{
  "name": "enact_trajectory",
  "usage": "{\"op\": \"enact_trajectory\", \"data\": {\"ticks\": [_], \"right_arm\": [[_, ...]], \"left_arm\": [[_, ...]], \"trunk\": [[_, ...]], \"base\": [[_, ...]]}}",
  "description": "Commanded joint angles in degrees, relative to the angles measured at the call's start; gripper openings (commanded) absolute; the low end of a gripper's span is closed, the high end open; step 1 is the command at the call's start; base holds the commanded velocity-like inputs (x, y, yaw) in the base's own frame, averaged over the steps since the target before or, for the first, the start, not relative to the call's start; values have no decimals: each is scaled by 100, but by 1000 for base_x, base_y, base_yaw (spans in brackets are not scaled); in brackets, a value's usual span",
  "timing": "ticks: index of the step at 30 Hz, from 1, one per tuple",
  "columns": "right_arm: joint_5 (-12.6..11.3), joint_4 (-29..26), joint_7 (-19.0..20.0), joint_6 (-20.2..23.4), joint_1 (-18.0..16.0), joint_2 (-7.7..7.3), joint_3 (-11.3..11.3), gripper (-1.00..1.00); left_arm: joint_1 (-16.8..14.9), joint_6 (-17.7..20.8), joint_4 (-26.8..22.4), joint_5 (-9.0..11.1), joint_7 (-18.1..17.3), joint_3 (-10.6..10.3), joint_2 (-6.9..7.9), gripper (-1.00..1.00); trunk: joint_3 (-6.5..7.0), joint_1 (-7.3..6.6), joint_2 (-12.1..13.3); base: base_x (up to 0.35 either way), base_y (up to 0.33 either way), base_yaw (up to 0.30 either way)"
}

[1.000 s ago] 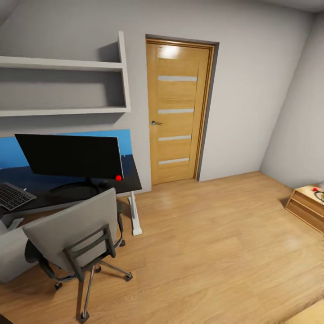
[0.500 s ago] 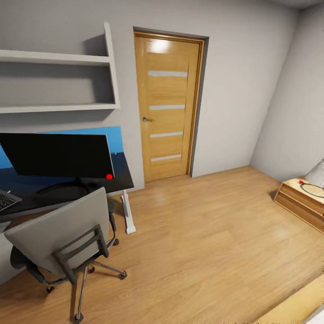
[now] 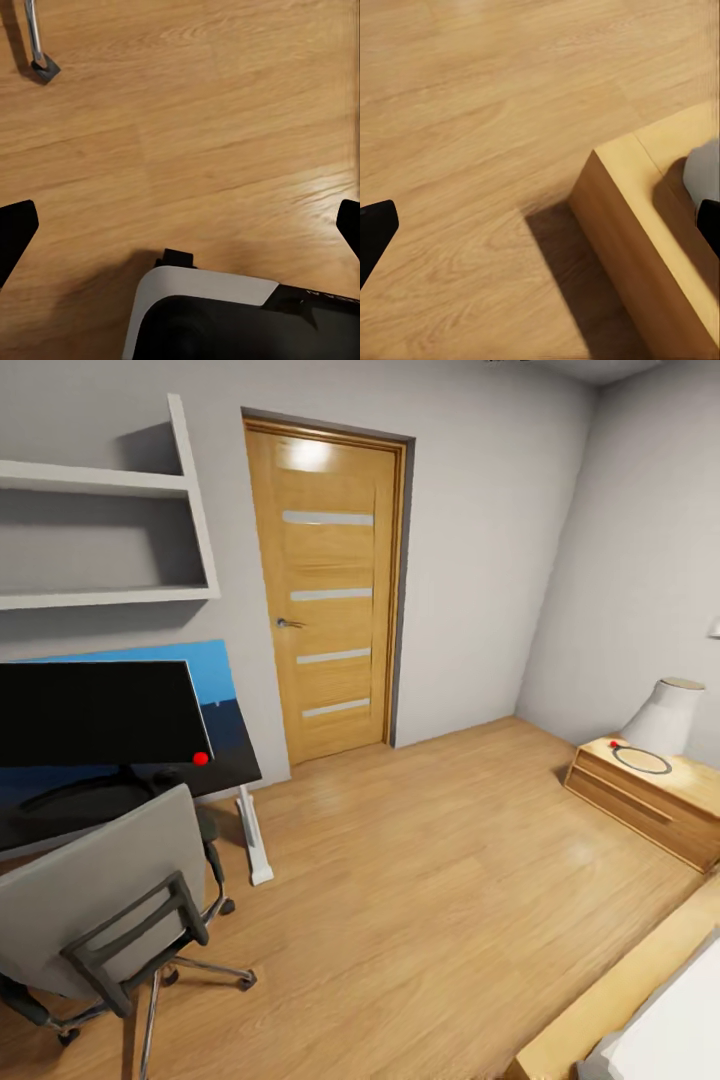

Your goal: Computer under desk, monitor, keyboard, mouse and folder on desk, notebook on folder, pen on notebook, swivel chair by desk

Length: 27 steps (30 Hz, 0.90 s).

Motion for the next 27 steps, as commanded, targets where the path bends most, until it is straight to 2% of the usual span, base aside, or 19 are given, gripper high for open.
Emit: {"op": "enact_trajectory", "data": {"ticks": [1,7,18,27], "right_arm": [[12,5,4,-21,-5,1,-14,100],[31,12,6,-29,-5,0,-14,100],[42,29,6,-26,-5,0,-10,100],[36,52,6,-25,-5,2,-9,100]], "left_arm": [[0,-12,-3,21,1,-4,0,100],[-1,-12,-3,17,1,-8,-4,100],[0,-12,-3,12,1,-8,-3,100],[0,-12,-3,12,1,-8,0,100]], "trunk": [[-6,0,-4],[-7,0,-4],[-7,0,-4],[-7,0,-4]], "base": [[0,0,-296],[69,0,-299],[293,0,-294],[328,0,-79]]}}
